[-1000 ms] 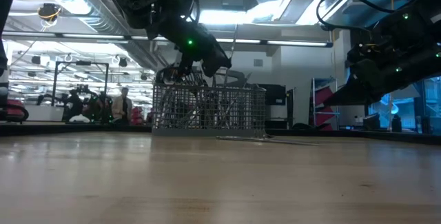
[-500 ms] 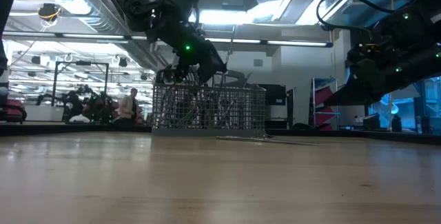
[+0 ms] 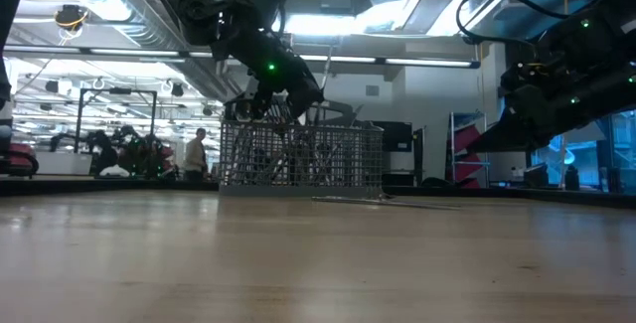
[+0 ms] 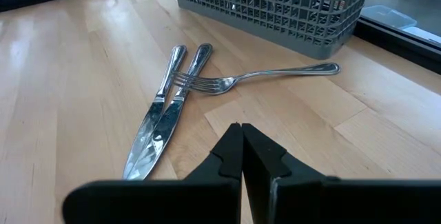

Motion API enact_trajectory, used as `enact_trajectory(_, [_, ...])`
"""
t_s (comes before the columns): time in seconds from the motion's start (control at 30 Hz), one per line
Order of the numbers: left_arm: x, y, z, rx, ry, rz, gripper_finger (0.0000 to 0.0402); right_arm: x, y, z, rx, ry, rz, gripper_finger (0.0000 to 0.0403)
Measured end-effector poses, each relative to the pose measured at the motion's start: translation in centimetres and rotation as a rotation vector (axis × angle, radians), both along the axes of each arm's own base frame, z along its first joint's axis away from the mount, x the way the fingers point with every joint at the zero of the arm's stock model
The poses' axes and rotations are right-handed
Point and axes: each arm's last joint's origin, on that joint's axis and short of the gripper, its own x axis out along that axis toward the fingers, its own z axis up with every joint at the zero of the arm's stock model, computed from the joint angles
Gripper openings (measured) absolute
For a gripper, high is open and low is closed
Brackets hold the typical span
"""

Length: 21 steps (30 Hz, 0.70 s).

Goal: Sort silverware
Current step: Put the silver spoon into the silverware rack

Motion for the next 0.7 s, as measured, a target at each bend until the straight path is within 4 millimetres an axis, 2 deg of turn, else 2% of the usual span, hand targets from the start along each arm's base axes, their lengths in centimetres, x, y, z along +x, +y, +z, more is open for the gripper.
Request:
enact_trajectory(0.43, [-0.16,0.61,0.55,0.044,-0.038,0.046,0.0045,0.00,0.00,0.00,0.000,0.000,0.000,0.0005])
enact_trajectory(0.7, [-0.11,0.52,0.59,-0.023,-0.125,0.060,0.0045,0.00,0.00,0.00,0.000,0.000,0.000,0.0005])
